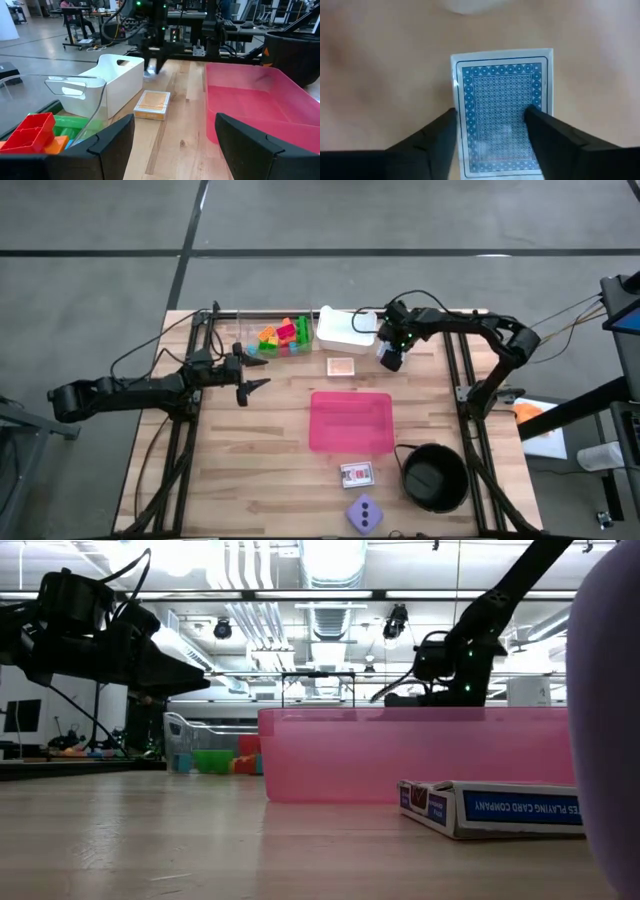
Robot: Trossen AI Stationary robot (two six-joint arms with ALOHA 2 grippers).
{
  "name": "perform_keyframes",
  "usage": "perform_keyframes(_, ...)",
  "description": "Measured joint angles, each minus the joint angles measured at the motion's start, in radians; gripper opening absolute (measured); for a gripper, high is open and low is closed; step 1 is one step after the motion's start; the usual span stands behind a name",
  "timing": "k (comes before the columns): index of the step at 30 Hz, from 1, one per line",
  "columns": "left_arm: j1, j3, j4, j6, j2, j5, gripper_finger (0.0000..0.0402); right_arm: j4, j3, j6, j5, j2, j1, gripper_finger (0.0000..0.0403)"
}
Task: Pick & Place Toys
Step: Put the blue playing card into the white bin
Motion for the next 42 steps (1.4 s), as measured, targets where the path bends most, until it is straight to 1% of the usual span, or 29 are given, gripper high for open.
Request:
perform_keyframes(3,0.000,0.000,0.000,0.000,0.000,0.000,0.0281,-0.008,0.001,0.005,-0.117,-0.004,0.034,0.0196)
perform_keyframes(7,0.000,0.000,0.000,-0.002,0.000,0.000,0.0281,-0.019,0.007,0.012,-0.161,-0.032,0.057,0.0173)
perform_keyframes(12,0.000,0.000,0.000,-0.002,0.000,0.000,0.0281,-0.034,0.010,0.048,-0.146,-0.108,0.069,0.0159)
perform_keyframes(17,0.000,0.000,0.000,-0.002,0.000,0.000,0.0281,-0.051,0.016,0.051,-0.086,-0.180,0.074,0.0157)
perform_keyframes(20,0.000,0.000,0.000,-0.002,0.000,0.000,0.0281,-0.074,0.016,0.055,-0.083,-0.205,0.081,0.0157)
perform_keyframes(24,0.000,0.000,0.000,-0.002,0.000,0.000,0.0281,-0.118,0.017,0.075,-0.080,-0.204,0.087,0.0158)
perform_keyframes(29,0.000,0.000,0.000,-0.002,0.000,0.000,0.0281,-0.118,0.012,0.089,-0.075,-0.167,0.115,0.0158)
perform_keyframes(32,0.000,0.000,0.000,-0.002,0.000,0.000,0.0280,-0.117,0.010,0.102,-0.006,-0.134,0.134,0.0158)
perform_keyframes(36,0.000,0.000,0.000,-0.002,0.000,0.000,0.0280,-0.119,0.011,0.122,0.128,-0.084,0.153,0.0158)
perform_keyframes(40,0.000,0.000,0.000,-0.002,0.000,0.000,0.0280,-0.133,0.015,0.130,0.214,-0.052,0.154,0.0158)
perform_keyframes(42,0.000,0.000,0.000,-0.002,0.000,0.000,0.0280,-0.138,0.014,0.137,0.288,-0.048,0.151,0.0158)
